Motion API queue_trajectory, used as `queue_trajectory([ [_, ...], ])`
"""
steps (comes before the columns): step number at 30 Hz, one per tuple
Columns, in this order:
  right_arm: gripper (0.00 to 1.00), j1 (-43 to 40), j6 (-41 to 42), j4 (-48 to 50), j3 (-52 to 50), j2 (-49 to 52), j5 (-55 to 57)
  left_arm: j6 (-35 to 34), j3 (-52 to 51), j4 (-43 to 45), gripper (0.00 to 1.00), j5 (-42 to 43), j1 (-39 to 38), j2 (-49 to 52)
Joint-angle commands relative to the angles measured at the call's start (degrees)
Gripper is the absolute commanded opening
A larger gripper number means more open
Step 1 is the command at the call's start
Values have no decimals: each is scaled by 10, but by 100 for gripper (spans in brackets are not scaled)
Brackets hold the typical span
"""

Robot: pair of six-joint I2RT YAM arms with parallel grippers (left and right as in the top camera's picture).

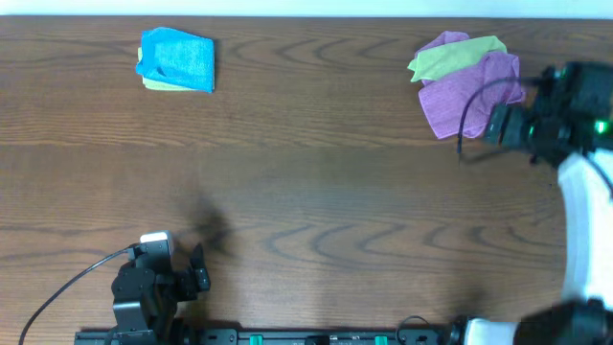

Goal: Fold the cloth
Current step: 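Reach the right gripper to the purple cloth and grasp its edge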

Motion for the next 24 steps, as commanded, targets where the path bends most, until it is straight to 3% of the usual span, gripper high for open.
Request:
queue_trajectory([
  [1,99,-16,-3,12,51,59,-2,6,-13,-28,95,-12,-3,-3],
  [18,99,-35,-7,244,78,256,-41,7,-13,-28,95,-12,-3,-3],
  [24,99,-34,-9,259,77,275,-41,6,-13,-28,95,-12,-3,-3],
])
